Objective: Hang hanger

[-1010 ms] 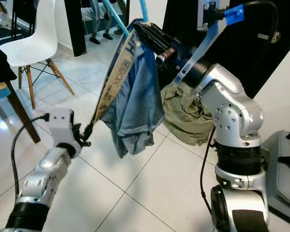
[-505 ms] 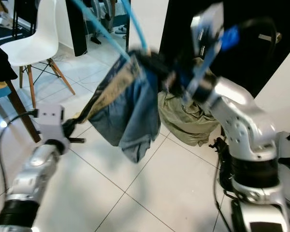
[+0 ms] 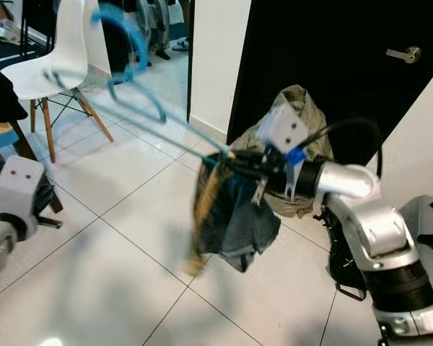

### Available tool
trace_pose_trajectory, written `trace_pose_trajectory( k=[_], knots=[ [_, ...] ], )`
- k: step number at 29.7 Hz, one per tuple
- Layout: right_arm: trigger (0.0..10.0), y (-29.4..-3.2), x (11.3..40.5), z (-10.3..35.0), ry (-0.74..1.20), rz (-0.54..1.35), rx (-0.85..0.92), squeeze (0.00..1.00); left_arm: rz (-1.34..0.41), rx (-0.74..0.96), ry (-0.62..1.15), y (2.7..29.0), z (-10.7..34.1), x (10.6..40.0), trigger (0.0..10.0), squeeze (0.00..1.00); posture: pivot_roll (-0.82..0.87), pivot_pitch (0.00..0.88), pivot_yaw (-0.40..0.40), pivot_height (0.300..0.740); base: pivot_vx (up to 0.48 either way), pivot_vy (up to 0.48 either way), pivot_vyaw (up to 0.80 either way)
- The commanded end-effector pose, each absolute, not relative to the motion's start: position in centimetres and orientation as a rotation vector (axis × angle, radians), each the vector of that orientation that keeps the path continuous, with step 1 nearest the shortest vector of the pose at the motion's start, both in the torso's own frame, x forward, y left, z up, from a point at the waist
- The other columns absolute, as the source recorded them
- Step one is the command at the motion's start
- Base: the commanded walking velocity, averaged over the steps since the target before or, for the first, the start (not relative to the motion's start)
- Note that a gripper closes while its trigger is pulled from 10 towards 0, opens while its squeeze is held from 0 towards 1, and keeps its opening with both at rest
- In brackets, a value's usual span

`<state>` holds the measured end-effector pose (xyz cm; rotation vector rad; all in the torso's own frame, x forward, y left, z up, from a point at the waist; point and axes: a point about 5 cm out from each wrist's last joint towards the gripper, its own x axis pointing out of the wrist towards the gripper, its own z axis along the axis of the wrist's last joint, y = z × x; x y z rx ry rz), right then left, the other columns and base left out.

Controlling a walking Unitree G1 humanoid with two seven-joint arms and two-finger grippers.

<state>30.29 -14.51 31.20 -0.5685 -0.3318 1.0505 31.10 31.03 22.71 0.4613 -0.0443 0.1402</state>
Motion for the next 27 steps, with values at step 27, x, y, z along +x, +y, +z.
trace_pose_trajectory(
  k=[27],
  knots=[
    [10.0, -12.6, 30.7, 40.3, -0.672, 0.958, -0.175, 0.00, -0.457, 0.108, -0.072, 15.7, 19.4, 29.7, 10.0, 0.00, -0.09, 0.203, -0.145, 0.740, 0.000, 0.000, 0.00]
  ],
)
